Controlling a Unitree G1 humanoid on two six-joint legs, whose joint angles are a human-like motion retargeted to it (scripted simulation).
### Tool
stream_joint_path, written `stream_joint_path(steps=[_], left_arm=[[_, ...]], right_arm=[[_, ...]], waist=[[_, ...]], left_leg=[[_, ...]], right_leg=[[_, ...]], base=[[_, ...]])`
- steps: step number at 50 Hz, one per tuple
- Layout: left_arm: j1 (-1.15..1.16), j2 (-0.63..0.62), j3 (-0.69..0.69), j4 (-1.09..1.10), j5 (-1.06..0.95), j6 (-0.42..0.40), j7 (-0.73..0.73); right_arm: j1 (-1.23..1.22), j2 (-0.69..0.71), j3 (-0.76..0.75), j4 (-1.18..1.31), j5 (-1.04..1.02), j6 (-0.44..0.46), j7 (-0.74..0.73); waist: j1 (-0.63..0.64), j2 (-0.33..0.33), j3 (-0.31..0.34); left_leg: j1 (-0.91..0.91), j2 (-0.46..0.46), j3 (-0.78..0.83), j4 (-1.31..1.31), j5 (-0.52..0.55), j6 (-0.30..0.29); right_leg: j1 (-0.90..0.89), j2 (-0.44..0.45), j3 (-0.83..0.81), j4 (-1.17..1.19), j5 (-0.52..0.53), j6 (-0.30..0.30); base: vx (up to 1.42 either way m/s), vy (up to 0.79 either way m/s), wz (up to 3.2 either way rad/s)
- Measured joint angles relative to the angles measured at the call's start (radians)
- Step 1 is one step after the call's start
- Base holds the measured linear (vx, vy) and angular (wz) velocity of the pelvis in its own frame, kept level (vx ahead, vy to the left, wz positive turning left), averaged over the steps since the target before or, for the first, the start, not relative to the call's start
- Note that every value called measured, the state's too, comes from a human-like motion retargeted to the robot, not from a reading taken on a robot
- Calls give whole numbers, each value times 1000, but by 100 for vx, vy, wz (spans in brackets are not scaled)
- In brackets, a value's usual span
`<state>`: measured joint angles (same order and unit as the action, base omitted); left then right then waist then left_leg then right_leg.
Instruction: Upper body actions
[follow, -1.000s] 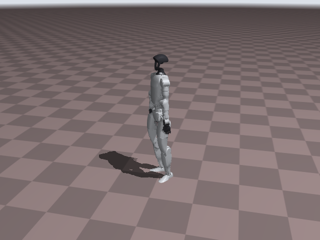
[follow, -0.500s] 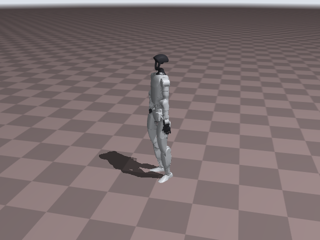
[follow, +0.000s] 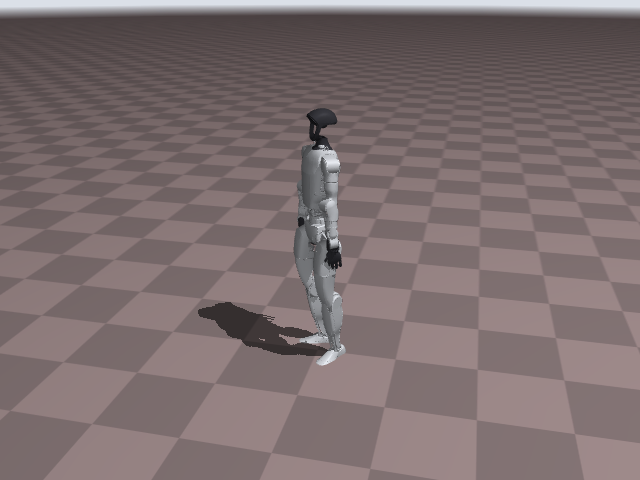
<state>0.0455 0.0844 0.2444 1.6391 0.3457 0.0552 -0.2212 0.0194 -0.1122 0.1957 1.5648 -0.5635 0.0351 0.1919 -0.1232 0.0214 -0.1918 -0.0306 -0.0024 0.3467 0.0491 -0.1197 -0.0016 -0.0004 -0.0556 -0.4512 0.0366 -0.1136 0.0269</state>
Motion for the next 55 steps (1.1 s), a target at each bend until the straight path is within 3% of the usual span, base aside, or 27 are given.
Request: stream_joint_path(steps=[55], left_arm=[[0, 0, 0, 2, -3, 1, -1]], right_arm=[[-1, -1, 3, -3, -26, -4, -6]], waist=[[2, 3, -5]], left_leg=[[-4, -4, -3, 0, 1, 1]], right_leg=[[0, 1, -2, -3, -1, -2]], base=[[0, 0, 0]])
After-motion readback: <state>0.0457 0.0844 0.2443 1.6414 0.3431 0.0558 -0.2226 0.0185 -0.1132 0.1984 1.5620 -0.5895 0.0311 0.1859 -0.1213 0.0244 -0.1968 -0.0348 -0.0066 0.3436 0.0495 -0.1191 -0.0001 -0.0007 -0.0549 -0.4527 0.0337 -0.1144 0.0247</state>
